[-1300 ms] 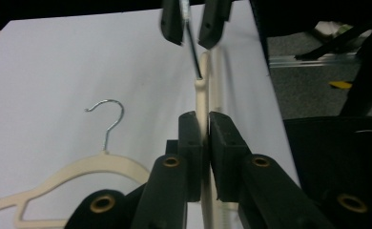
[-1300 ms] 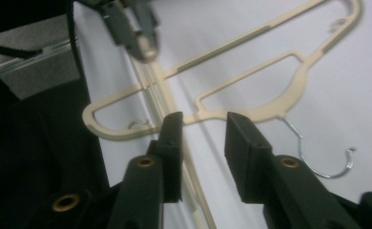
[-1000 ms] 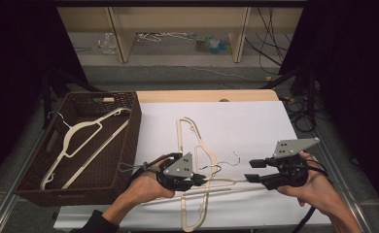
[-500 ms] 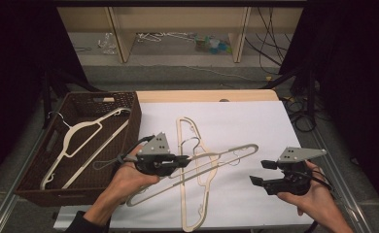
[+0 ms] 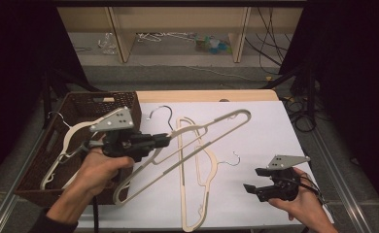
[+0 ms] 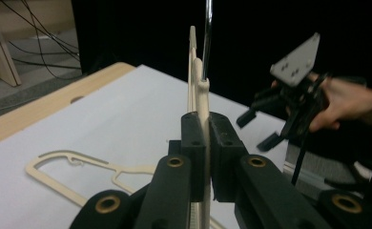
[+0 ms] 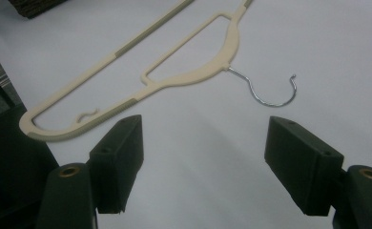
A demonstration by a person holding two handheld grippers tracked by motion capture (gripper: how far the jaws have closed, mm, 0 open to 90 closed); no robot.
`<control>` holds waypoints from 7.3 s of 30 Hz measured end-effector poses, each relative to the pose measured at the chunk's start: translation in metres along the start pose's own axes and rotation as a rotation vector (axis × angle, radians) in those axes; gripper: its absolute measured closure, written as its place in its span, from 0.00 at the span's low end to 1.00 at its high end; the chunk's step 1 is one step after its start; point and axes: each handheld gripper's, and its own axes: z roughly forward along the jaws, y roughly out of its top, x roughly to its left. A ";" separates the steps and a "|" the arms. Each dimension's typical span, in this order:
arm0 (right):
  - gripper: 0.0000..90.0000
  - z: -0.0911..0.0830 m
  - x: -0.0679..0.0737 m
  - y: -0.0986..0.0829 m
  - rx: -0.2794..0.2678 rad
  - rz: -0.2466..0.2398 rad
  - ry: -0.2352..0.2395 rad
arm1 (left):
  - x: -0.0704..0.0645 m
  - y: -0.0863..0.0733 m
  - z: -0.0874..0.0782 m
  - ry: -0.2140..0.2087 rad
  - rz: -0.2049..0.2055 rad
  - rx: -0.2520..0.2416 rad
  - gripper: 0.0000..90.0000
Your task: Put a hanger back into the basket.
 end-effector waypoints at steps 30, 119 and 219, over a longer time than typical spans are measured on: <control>0.32 0.012 0.004 -0.005 0.020 -0.031 0.023 | 0.137 -0.022 -0.147 0.502 -0.014 0.038 0.95; 0.23 0.039 0.023 -0.014 -0.019 0.081 -0.040 | -0.002 -0.111 -0.011 0.322 0.019 0.113 0.29; 0.84 0.105 0.033 0.018 0.402 -0.044 -0.037 | -0.029 -0.159 0.018 0.218 0.086 0.182 0.25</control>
